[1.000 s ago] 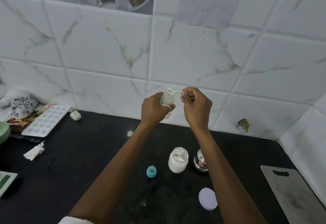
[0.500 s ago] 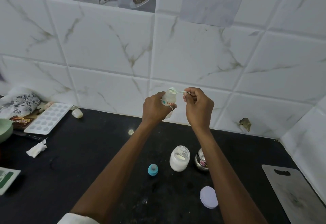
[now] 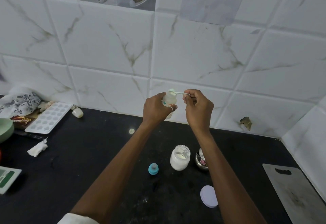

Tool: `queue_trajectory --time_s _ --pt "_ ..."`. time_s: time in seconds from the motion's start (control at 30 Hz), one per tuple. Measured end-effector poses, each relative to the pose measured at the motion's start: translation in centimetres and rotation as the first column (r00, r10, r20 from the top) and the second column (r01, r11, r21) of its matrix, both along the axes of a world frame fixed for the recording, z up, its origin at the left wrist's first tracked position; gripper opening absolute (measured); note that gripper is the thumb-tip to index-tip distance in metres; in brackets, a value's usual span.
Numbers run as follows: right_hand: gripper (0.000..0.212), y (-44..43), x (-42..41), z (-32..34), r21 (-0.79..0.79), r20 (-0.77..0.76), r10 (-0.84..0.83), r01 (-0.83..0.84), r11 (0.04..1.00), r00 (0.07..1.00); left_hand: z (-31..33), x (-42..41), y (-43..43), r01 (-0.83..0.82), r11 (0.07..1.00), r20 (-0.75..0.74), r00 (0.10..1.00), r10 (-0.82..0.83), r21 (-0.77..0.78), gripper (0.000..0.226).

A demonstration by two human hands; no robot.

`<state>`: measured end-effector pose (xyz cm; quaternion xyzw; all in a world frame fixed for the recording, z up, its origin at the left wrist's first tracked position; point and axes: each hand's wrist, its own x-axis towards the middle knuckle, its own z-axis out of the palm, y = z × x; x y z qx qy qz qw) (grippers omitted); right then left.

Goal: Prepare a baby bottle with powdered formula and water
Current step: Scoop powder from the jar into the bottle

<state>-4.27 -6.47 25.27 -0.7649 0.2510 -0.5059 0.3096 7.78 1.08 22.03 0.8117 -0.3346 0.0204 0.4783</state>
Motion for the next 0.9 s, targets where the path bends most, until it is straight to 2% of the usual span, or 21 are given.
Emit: queue_trajectory --time_s 0.27,0.57,0.73,0.9 --pt "0.013 -0.1 -0.1 -0.1 0.027 0.024 -0.011 0.011 1.000 1.000 -0.4 0.1 -0.2 0.004 1.000 0.001 1.000 -0.004 0.014 0.058" --pt "0.014 -0.4 -0.1 -0.9 -0.012 -0.024 -0.005 0.005 1.000 1.000 -0.8 0.3 -0.5 0.010 1.000 -0.005 1.000 -0.010 0.017 0.062" --pt "0.014 -0.8 0.1 -1.3 0.099 0.016 -0.010 0.009 0.995 1.000 -1.1 0.3 -0.6 0.013 1.000 -0.006 1.000 -0.013 0.018 0.061" --pt "0.012 -1.2 0.2 -1.4 0.325 0.092 -0.059 0.026 0.945 0.994 -1.9 0.3 -0.6 0.022 1.000 -0.005 1.000 -0.022 0.018 0.060"
